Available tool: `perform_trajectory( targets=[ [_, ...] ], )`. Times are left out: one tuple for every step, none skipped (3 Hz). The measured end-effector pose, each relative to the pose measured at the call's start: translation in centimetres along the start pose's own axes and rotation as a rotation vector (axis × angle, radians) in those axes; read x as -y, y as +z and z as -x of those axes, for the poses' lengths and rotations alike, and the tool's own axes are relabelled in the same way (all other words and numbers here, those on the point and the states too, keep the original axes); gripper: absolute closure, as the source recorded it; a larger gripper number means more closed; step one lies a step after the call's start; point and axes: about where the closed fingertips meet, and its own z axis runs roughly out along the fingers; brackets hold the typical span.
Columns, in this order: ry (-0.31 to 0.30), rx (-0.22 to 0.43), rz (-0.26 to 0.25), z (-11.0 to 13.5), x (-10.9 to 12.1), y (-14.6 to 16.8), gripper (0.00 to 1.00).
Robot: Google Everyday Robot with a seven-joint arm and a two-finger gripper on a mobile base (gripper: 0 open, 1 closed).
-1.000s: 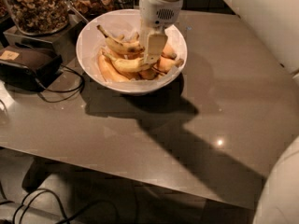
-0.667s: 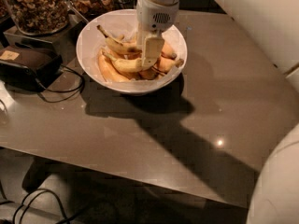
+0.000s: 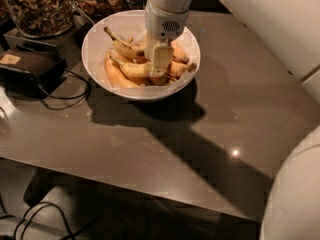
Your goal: Pick banana from white bowl
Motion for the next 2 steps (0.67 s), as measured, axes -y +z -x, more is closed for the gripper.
perform_trajectory(
  targets=[
    [-0.001,0.006,0.013,-0.04,-0.17,0.74,0.48],
    [0.0,0.012,0.024,-0.12,-0.38,1.44,0.52]
  ],
)
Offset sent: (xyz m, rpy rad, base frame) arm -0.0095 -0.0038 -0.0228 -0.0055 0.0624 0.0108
